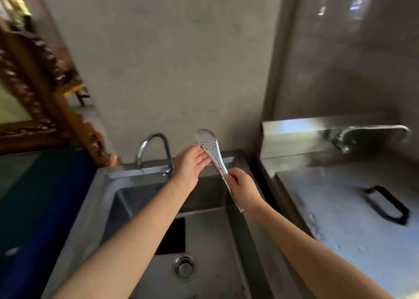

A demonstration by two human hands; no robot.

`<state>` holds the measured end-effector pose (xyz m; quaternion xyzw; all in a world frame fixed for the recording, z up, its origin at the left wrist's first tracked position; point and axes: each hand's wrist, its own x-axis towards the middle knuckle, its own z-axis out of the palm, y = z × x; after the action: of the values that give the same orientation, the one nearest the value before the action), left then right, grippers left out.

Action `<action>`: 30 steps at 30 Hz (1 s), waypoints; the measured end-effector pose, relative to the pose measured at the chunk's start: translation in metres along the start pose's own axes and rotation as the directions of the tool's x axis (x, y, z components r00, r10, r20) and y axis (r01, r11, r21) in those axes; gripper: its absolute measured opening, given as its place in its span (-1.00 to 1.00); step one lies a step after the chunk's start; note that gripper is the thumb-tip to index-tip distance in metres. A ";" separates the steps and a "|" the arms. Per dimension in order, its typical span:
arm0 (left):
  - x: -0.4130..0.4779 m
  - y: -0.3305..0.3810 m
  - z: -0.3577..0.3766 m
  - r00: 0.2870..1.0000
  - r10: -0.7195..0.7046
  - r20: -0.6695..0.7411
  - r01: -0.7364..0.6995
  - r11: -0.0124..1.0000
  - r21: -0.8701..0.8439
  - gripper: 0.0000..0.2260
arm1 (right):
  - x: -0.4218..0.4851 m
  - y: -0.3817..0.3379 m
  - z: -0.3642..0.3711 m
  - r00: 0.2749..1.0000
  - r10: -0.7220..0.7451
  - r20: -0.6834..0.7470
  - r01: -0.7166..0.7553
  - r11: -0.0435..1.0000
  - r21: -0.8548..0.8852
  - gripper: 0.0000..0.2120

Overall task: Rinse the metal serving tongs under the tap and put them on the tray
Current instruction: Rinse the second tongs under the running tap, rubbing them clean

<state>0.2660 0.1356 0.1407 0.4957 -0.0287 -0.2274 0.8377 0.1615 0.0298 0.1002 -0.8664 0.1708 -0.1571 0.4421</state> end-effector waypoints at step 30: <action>0.099 -0.083 -0.304 0.920 -0.294 -0.261 0.288 0.956 -0.061 -0.81 | 0.024 0.059 0.308 0.812 0.396 0.429 -0.551 0.761 0.342 -0.78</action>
<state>0.4083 0.3094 -0.1009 0.5116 0.1608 -0.2808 0.7959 0.3040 0.2067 -0.1174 -0.6799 0.2692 0.0741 0.6780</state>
